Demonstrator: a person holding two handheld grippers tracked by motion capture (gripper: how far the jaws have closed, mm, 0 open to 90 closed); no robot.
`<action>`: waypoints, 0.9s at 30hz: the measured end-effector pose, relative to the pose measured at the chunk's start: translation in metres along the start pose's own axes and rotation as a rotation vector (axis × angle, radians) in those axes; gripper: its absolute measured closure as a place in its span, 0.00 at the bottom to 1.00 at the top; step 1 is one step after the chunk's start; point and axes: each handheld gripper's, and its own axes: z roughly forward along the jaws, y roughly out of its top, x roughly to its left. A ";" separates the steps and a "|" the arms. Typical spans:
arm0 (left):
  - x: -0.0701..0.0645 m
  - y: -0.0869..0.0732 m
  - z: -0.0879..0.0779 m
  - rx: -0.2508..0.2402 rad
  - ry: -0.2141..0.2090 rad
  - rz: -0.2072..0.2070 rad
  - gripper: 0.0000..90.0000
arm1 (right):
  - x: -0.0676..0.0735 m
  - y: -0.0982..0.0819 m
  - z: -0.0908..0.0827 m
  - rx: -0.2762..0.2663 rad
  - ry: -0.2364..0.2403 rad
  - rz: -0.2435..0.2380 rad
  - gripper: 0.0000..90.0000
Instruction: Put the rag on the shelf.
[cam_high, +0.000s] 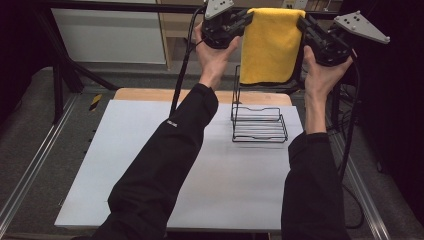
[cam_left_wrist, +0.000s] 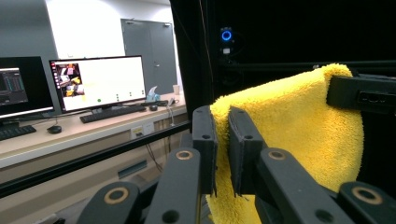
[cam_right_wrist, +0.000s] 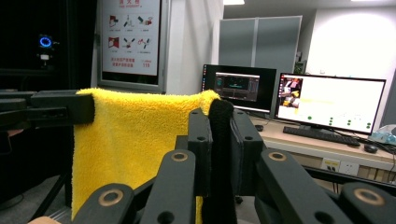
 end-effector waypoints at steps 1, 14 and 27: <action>0.001 -0.003 0.000 0.001 0.000 0.001 0.92 | 0.000 -0.002 0.001 0.004 0.005 0.004 0.90; 0.001 -0.037 -0.003 0.052 -0.031 0.011 0.92 | -0.003 -0.038 0.003 0.066 0.026 0.006 0.90; -0.016 -0.058 0.007 0.090 -0.083 0.014 0.92 | -0.018 -0.061 -0.013 0.109 0.013 0.022 0.90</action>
